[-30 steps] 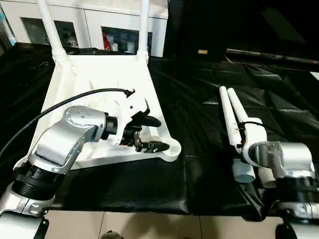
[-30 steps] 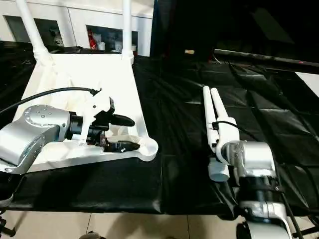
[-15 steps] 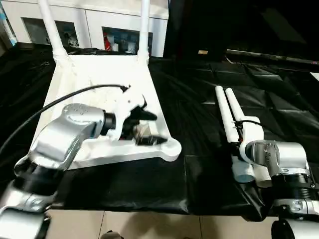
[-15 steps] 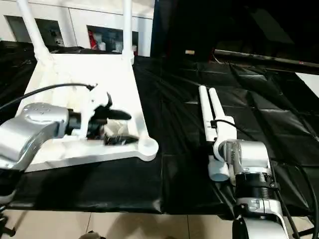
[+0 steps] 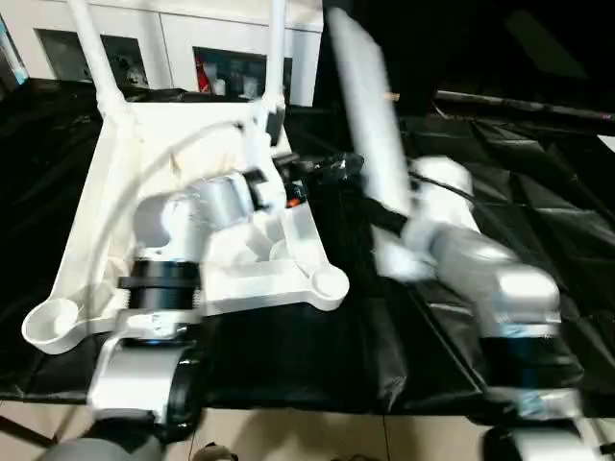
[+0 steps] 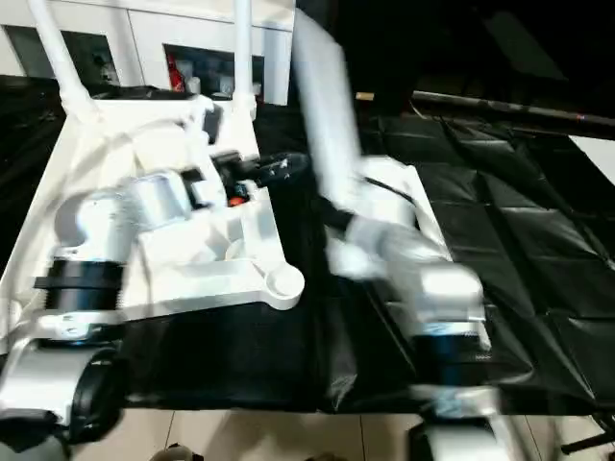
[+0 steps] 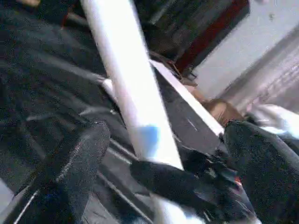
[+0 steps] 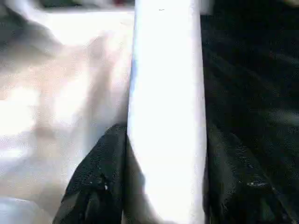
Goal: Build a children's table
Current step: Pick table leg
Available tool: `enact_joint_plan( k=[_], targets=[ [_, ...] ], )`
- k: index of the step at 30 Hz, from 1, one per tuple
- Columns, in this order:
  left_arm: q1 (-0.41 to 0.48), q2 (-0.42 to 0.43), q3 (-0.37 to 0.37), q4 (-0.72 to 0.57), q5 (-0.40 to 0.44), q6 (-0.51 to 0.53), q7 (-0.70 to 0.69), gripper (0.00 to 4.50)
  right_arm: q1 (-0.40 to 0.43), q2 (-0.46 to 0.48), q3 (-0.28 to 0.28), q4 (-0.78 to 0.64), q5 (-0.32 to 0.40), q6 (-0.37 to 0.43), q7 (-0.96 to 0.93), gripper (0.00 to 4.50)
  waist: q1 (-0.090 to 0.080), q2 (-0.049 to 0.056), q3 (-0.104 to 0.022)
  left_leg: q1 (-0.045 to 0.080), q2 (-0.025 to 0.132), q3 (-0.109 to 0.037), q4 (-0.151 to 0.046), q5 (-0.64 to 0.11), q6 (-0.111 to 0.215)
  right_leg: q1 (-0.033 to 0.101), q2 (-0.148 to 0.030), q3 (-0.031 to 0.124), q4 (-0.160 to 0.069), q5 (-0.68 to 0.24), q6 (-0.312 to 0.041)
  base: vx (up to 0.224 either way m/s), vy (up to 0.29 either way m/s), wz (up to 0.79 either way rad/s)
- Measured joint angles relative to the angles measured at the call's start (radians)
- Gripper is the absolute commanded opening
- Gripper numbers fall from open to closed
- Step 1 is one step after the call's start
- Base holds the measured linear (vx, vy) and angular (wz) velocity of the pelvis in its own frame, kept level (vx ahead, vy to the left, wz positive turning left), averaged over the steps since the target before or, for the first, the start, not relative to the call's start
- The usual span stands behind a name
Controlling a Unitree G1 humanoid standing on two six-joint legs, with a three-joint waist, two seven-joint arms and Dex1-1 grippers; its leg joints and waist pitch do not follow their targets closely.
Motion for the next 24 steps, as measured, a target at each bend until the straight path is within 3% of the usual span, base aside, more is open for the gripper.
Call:
enact_joint_plan(
  k=[5, 11, 13, 14, 17, 24],
  targets=[
    [-0.027, -0.042, 0.109, 0.035, -0.061, -0.023, 0.080, 4.50, 0.032, -0.003, 0.125, -0.086, 0.002, -0.013, 0.072, 1.86, 0.017, -0.012, -0.001, 0.000, 0.001, -0.001, 0.000, 0.000, 0.000, 0.001, 0.000, 0.000, -0.001, 0.000, 0.000, 0.000, 0.000, 0.00],
    [-0.044, -0.071, 0.189, 0.033, -0.123, -0.009, 0.147, 4.50, 0.041, -0.025, 0.208, -0.088, -0.060, -0.068, 0.082, 1.86, 0.019, -0.026, 0.001, 0.000, 0.001, -0.001, 0.002, 0.000, 0.000, 0.001, -0.001, 0.000, -0.001, 0.002, 0.001, 0.000, 0.000, 0.00],
    [-0.047, -0.083, 0.212, 0.033, -0.129, -0.010, 0.183, 4.50, 0.034, -0.027, 0.225, -0.076, -0.081, -0.077, 0.069, 1.86, 0.018, -0.031, 0.001, 0.000, 0.001, -0.002, 0.002, 0.000, 0.000, 0.001, -0.001, 0.000, -0.001, 0.002, 0.001, 0.000, 0.000, 0.00],
    [-0.047, -0.089, 0.221, 0.033, -0.130, -0.015, 0.208, 4.15, 0.026, -0.026, 0.236, -0.064, -0.093, -0.083, 0.060, 1.86, 0.016, -0.033, 0.001, 0.000, 0.001, -0.002, 0.002, 0.001, -0.001, 0.001, -0.001, 0.000, -0.001, 0.002, 0.001, 0.000, 0.000, 0.00],
    [-0.046, -0.091, 0.228, 0.025, -0.130, -0.017, 0.242, 4.08, 0.015, -0.013, 0.251, -0.045, -0.110, -0.094, 0.041, 1.86, 0.016, -0.035, 0.002, -0.001, 0.001, -0.002, 0.002, 0.000, 0.000, 0.001, -0.001, 0.000, -0.001, 0.002, 0.001, 0.000, 0.000, 0.00],
    [-0.016, -0.100, 0.231, -0.026, -0.130, -0.011, 0.283, 3.34, -0.012, 0.001, 0.267, -0.010, -0.139, -0.111, 0.016, 1.86, 0.016, -0.041, 0.001, -0.002, 0.000, -0.002, 0.002, 0.000, 0.000, 0.000, -0.001, -0.001, -0.001, 0.002, 0.002, 0.000, 0.000, 0.00]
  ],
)
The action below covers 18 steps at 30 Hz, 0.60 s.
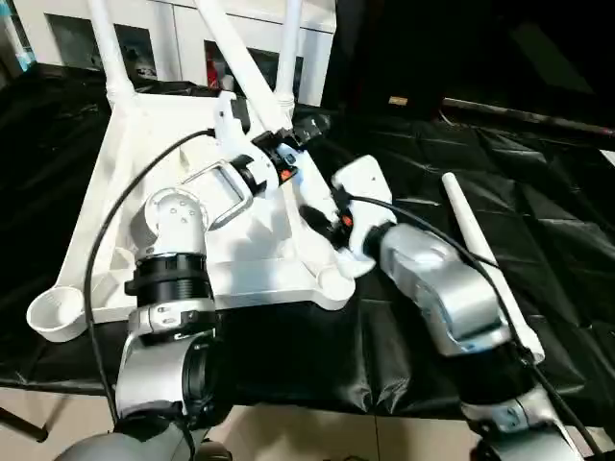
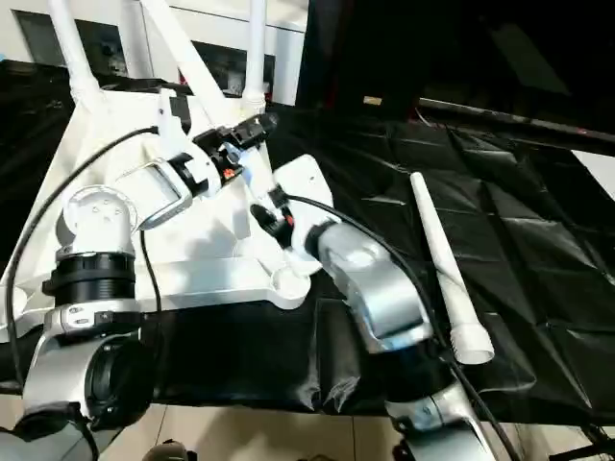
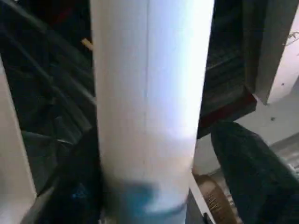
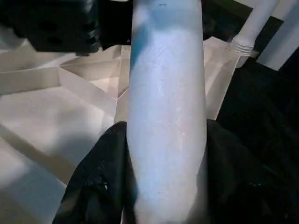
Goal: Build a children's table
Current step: Pick table leg
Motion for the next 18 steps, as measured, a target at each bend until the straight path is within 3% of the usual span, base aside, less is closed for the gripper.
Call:
enact_joint_plan(
  k=[5, 10, 14, 15, 18],
  targets=[
    [0.005, -0.006, 0.001, -0.001, 0.000, -0.009, 0.030, 2.89, -0.001, 0.000, 0.008, 0.010, -0.007, -0.010, -0.006, 1.86, -0.001, -0.008, 0.000, 0.000, 0.000, 0.000, 0.001, 0.000, 0.000, 0.000, 0.000, 0.000, 0.000, 0.001, 0.001, 0.000, 0.000, 0.00],
    [0.006, -0.006, 0.001, -0.001, 0.001, -0.021, 0.046, 2.47, -0.004, 0.001, 0.012, 0.026, -0.020, -0.043, -0.006, 1.86, -0.001, -0.008, 0.000, 0.000, 0.000, 0.000, 0.001, 0.000, 0.000, 0.000, 0.000, 0.000, 0.000, 0.001, 0.001, 0.000, 0.000, 0.00],
    [0.005, 0.002, -0.001, -0.001, 0.001, -0.025, 0.044, 2.21, -0.004, 0.016, -0.015, 0.048, 0.015, -0.076, 0.024, 1.86, -0.002, -0.008, 0.000, -0.001, 0.000, 0.000, 0.001, 0.000, 0.000, 0.000, 0.000, 0.000, 0.000, 0.001, 0.001, 0.000, 0.000, 0.00],
    [0.003, 0.007, -0.002, -0.001, 0.002, -0.024, 0.044, 2.02, -0.004, 0.017, -0.020, 0.052, 0.023, -0.084, 0.032, 2.42, -0.002, -0.008, 0.000, 0.000, 0.000, 0.000, 0.001, 0.000, 0.000, 0.000, 0.000, 0.000, 0.000, 0.001, 0.001, 0.000, 0.000, 0.00],
    [0.000, 0.020, -0.014, 0.001, 0.002, -0.022, 0.031, 1.90, -0.009, 0.018, -0.047, 0.059, 0.064, -0.086, 0.057, 2.56, -0.002, -0.007, 0.001, 0.000, 0.000, 0.000, 0.002, 0.000, 0.000, 0.000, 0.000, 0.000, 0.000, 0.001, 0.001, 0.000, 0.000, 0.00]
  ],
)
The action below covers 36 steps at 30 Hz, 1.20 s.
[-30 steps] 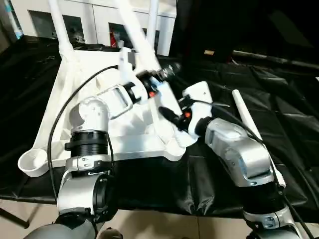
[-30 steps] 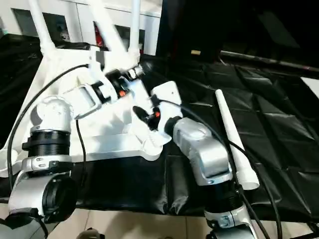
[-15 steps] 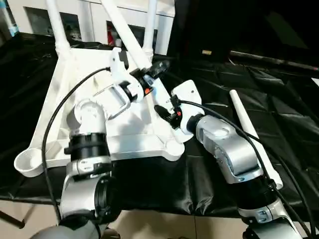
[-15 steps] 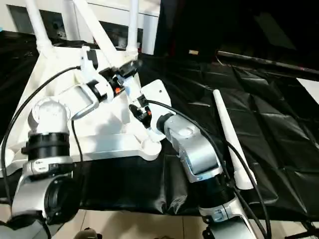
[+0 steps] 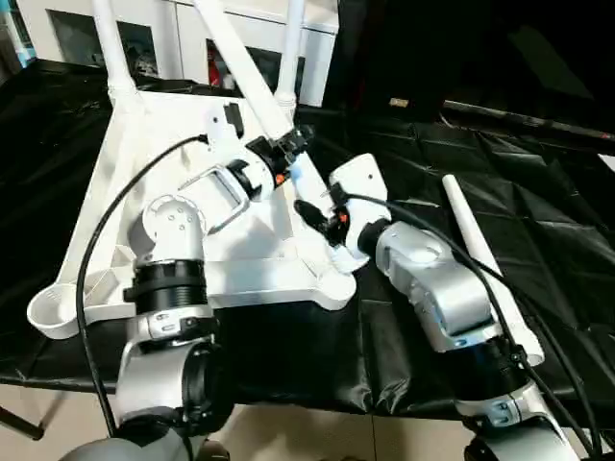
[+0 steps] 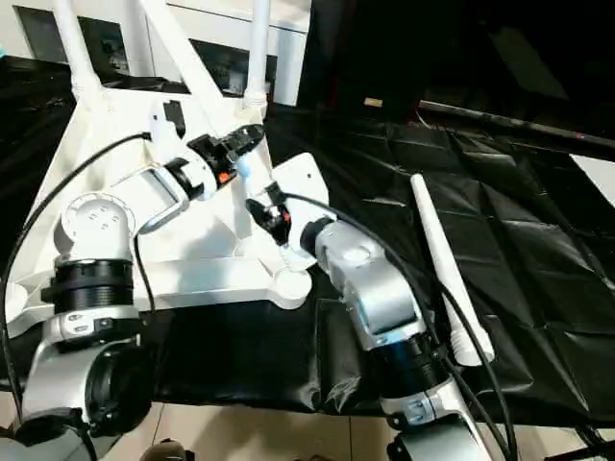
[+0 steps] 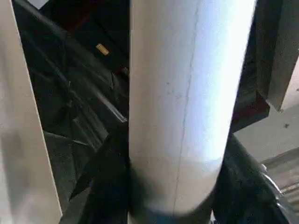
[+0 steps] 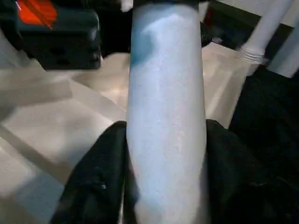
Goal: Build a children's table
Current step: Pick table leg
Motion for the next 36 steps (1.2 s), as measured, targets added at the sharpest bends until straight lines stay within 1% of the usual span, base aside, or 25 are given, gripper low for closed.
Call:
enact_joint_plan(
  k=[1, 2, 4, 6, 7, 8, 11, 12, 14, 17, 19, 24, 28, 32, 33, 36],
  targets=[
    [-0.001, 0.001, -0.002, 0.000, 0.000, 0.001, -0.004, 1.88, -0.003, 0.000, -0.011, 0.000, 0.011, 0.000, 0.004, 2.61, 0.000, 0.000, 0.000, 0.000, 0.000, 0.000, 0.000, 0.000, 0.000, 0.000, 0.000, 0.000, 0.000, 0.000, 0.000, 0.000, 0.000, 0.00],
    [-0.002, 0.009, -0.006, 0.004, 0.000, 0.001, -0.011, 1.84, -0.009, -0.003, -0.025, 0.000, 0.027, 0.002, 0.015, 2.93, 0.001, 0.000, 0.000, 0.000, 0.000, 0.000, 0.000, 0.000, 0.000, 0.000, 0.000, 0.000, 0.000, 0.000, 0.000, 0.000, 0.000, 0.00],
    [-0.007, 0.026, -0.035, 0.018, 0.004, 0.001, -0.040, 1.83, -0.019, -0.021, -0.050, -0.008, 0.063, 0.021, 0.045, 2.98, 0.002, 0.000, 0.000, 0.000, 0.000, 0.000, 0.000, 0.000, 0.000, 0.000, 0.000, 0.000, 0.000, 0.000, 0.000, 0.000, 0.000, 0.00],
    [-0.021, 0.072, -0.112, 0.032, 0.017, 0.005, -0.123, 1.83, -0.021, -0.100, -0.101, -0.043, 0.153, 0.095, 0.143, 3.02, 0.008, 0.002, 0.001, -0.001, 0.000, 0.000, 0.001, 0.000, 0.000, 0.001, 0.000, 0.000, 0.000, 0.001, 0.000, 0.000, 0.000, 0.00],
    [-0.027, 0.087, -0.136, 0.031, 0.021, 0.006, -0.157, 1.83, -0.022, -0.134, -0.118, -0.052, 0.186, 0.125, 0.183, 3.03, 0.009, 0.002, 0.001, 0.000, 0.000, 0.000, 0.001, 0.000, 0.001, 0.001, 0.000, 0.000, -0.001, 0.001, 0.000, 0.000, 0.000, 0.00],
    [-0.040, 0.112, -0.176, 0.027, 0.025, 0.011, -0.215, 1.82, -0.022, -0.198, -0.154, -0.071, 0.243, 0.184, 0.255, 3.03, 0.008, 0.002, 0.001, 0.000, 0.000, 0.000, 0.001, -0.001, 0.001, 0.002, 0.000, 0.000, -0.001, 0.001, 0.000, 0.000, 0.000, 0.00],
    [-0.045, 0.142, -0.224, 0.000, 0.015, 0.052, -0.314, 1.82, -0.021, -0.328, -0.215, -0.082, 0.326, 0.308, 0.377, 3.03, 0.005, 0.003, 0.002, 0.001, 0.000, 0.000, 0.001, -0.001, 0.001, 0.002, 0.000, 0.000, -0.001, 0.001, 0.000, 0.000, 0.000, 0.00],
    [-0.045, 0.146, -0.229, -0.007, 0.005, 0.067, -0.333, 1.82, -0.020, -0.348, -0.227, -0.082, 0.350, 0.341, 0.400, 3.03, 0.002, 0.004, 0.002, 0.002, 0.000, 0.000, 0.001, 0.000, 0.001, 0.002, 0.000, 0.000, 0.000, 0.001, 0.000, 0.000, 0.000, 0.00],
    [-0.045, 0.152, -0.242, -0.027, -0.015, 0.093, -0.370, 1.82, -0.019, -0.366, -0.245, -0.082, 0.396, 0.400, 0.439, 3.03, -0.004, 0.008, 0.003, 0.003, 0.000, 0.001, 0.002, 0.000, 0.001, 0.002, 0.001, 0.000, 0.001, 0.002, -0.001, 0.000, 0.000, 0.00],
    [-0.037, 0.169, -0.292, -0.069, -0.035, 0.117, -0.425, 1.82, -0.018, -0.402, -0.224, -0.092, 0.435, 0.444, 0.507, 3.03, -0.007, 0.016, 0.003, 0.003, 0.000, 0.001, 0.002, 0.000, 0.000, 0.002, 0.001, 0.000, 0.001, 0.002, -0.002, 0.000, 0.000, 0.00],
    [-0.037, 0.174, -0.309, -0.076, -0.036, 0.118, -0.453, 1.82, -0.018, -0.409, -0.224, -0.098, 0.457, 0.464, 0.521, 3.03, -0.007, 0.017, 0.002, 0.003, 0.000, 0.001, 0.002, 0.001, 0.000, 0.002, 0.001, 0.000, 0.002, 0.002, -0.003, 0.000, 0.000, 0.00],
    [-0.038, 0.174, -0.330, -0.077, -0.035, 0.117, -0.486, 1.82, -0.046, -0.409, -0.224, -0.099, 0.527, 0.544, 0.559, 3.03, -0.003, 0.017, 0.002, 0.003, 0.000, 0.001, 0.003, 0.002, 0.001, 0.003, 0.001, 0.000, 0.002, 0.003, -0.004, 0.000, 0.000, 0.00],
    [-0.038, 0.181, -0.340, -0.077, -0.035, 0.117, -0.491, 1.82, -0.051, -0.414, -0.216, -0.098, 0.533, 0.562, 0.568, 3.03, 0.003, 0.017, 0.002, 0.003, 0.001, 0.001, 0.003, 0.002, 0.001, 0.003, 0.001, 0.000, 0.002, 0.003, -0.004, 0.000, 0.000, 0.00],
    [-0.038, 0.183, -0.340, -0.079, -0.037, 0.126, -0.501, 1.82, -0.051, -0.413, -0.188, -0.099, 0.530, 0.562, 0.559, 3.03, 0.004, 0.017, 0.002, 0.002, 0.001, 0.001, 0.003, 0.002, 0.001, 0.002, 0.001, 0.000, 0.001, 0.003, -0.004, 0.000, 0.000, 0.00],
    [-0.038, 0.184, -0.340, -0.081, -0.042, 0.129, -0.507, 1.82, -0.051, -0.411, -0.170, -0.099, 0.526, 0.562, 0.553, 3.03, 0.004, 0.017, 0.002, 0.002, 0.001, 0.000, 0.003, 0.002, 0.001, 0.002, 0.001, 0.000, 0.001, 0.003, -0.004, 0.000, 0.000, 0.00],
    [-0.038, 0.183, -0.340, -0.100, -0.057, 0.131, -0.523, 1.82, -0.039, -0.403, -0.152, -0.099, 0.525, 0.562, 0.546, 3.03, 0.006, 0.017, 0.002, 0.002, 0.001, 0.000, 0.003, 0.002, 0.001, 0.002, 0.001, 0.000, 0.001, 0.003, -0.004, 0.000, 0.000, 0.00]
  ],
)
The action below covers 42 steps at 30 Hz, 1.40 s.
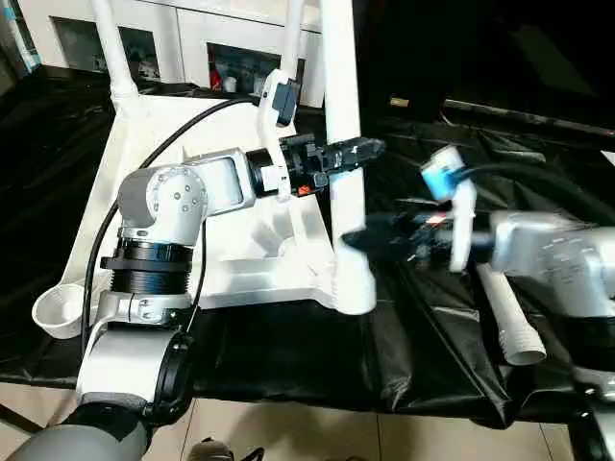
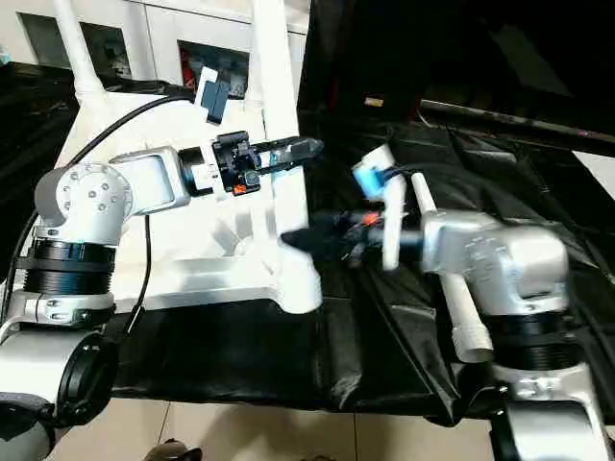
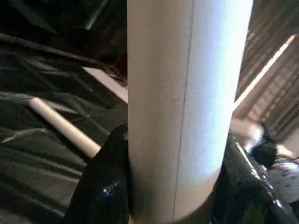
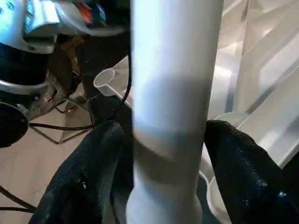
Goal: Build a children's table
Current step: Pick table leg
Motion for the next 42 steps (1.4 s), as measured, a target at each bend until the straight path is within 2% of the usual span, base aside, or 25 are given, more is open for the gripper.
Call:
enact_joint_plan(
  k=[15, 30, 32, 37, 38, 42],
  targets=[
    [0.029, 0.025, -0.041, -0.065, -0.035, 0.019, -0.094, 1.82, 0.046, 0.007, 0.023, -0.005, 0.029, -0.015, 0.054, 3.03, 0.001, 0.000, 0.000, 0.000, 0.000, 0.000, 0.000, 0.000, 0.000, 0.000, 0.000, 0.000, 0.000, 0.000, 0.000, 0.000, 0.000, 0.00],
    [0.030, 0.041, -0.094, -0.068, -0.046, 0.024, -0.165, 1.82, 0.065, -0.018, 0.092, -0.020, 0.049, -0.015, 0.132, 3.03, 0.001, 0.000, 0.000, 0.000, 0.000, 0.000, 0.000, 0.000, 0.000, 0.000, 0.000, 0.000, 0.000, 0.000, 0.000, 0.000, 0.000, 0.00],
    [0.030, 0.046, -0.098, -0.068, -0.046, 0.024, -0.173, 1.82, 0.075, -0.021, 0.099, -0.020, 0.049, -0.017, 0.133, 2.76, 0.001, 0.000, 0.000, 0.000, 0.000, 0.000, 0.000, 0.000, 0.000, 0.000, 0.000, 0.000, 0.000, 0.000, 0.000, 0.000, 0.000, 0.00],
    [0.030, 0.050, -0.098, -0.068, -0.046, 0.024, -0.177, 1.82, 0.076, -0.023, 0.099, -0.020, 0.049, -0.018, 0.135, 2.55, 0.001, 0.000, 0.000, 0.000, 0.000, 0.000, 0.000, 0.000, 0.000, 0.000, 0.000, 0.000, 0.000, 0.000, 0.000, 0.000, 0.000, 0.00],
    [0.030, 0.050, -0.098, -0.068, -0.046, 0.024, -0.180, 1.82, 0.076, -0.023, 0.099, -0.020, 0.049, -0.018, 0.136, 2.28, 0.001, 0.000, 0.000, 0.000, 0.000, 0.000, 0.000, 0.000, 0.000, 0.000, 0.000, 0.000, 0.000, 0.000, 0.000, 0.000, 0.000, 0.00],
    [0.027, 0.051, -0.097, -0.065, -0.046, 0.023, -0.184, 1.82, 0.076, -0.023, 0.100, -0.022, 0.049, -0.029, 0.141, 2.09, 0.001, 0.000, 0.000, 0.000, 0.000, 0.000, 0.000, 0.000, 0.000, 0.000, 0.000, 0.000, 0.000, 0.000, 0.000, 0.000, 0.000, 0.00]
  ],
)
